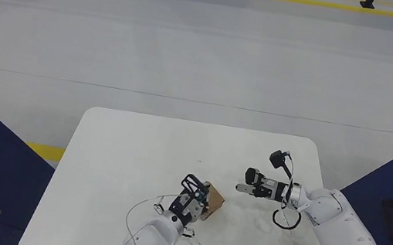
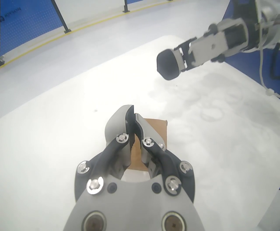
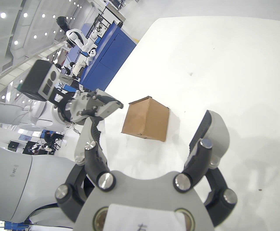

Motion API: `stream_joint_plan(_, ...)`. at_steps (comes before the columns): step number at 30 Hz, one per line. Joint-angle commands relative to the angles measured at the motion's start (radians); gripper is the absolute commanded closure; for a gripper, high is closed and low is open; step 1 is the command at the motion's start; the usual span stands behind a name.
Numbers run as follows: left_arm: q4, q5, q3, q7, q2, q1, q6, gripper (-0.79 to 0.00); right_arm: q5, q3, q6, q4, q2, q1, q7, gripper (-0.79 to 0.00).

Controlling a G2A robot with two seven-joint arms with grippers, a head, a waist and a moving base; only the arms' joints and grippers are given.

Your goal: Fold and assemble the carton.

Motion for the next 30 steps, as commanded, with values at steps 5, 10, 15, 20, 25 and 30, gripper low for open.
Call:
stream_joint_plan(5,-0.237,0.036,-0.169,-0.010,0.048,0.162,-0.092,0.000,0.000,0.000,0.000,0.000,0.000,0.000,0.000,-0.785)
stream_joint_plan(10,-0.286,0.018,-0.222,-0.022,0.059,0.201,-0.125,-0.002,0.000,0.000,0.000,0.000,0.000,0.000,0.000,-0.784)
stream_joint_plan(15,-0.287,0.016,-0.225,-0.022,0.060,0.203,-0.127,-0.216,0.000,0.000,0.000,0.000,0.000,0.000,0.000,-0.785)
stream_joint_plan(20,-0.287,0.016,-0.225,-0.022,0.060,0.203,-0.127,-0.527,0.000,0.000,0.000,0.000,0.000,0.000,0.000,-0.785)
stream_joint_plan(25,-0.287,0.016,-0.225,-0.022,0.060,0.203,-0.127,-0.717,0.000,0.000,0.000,0.000,0.000,0.000,0.000,-0.784)
stream_joint_plan(30,-0.287,0.016,-0.225,-0.022,0.060,0.203,-0.127,-0.784,0.000,0.000,0.000,0.000,0.000,0.000,0.000,-0.785)
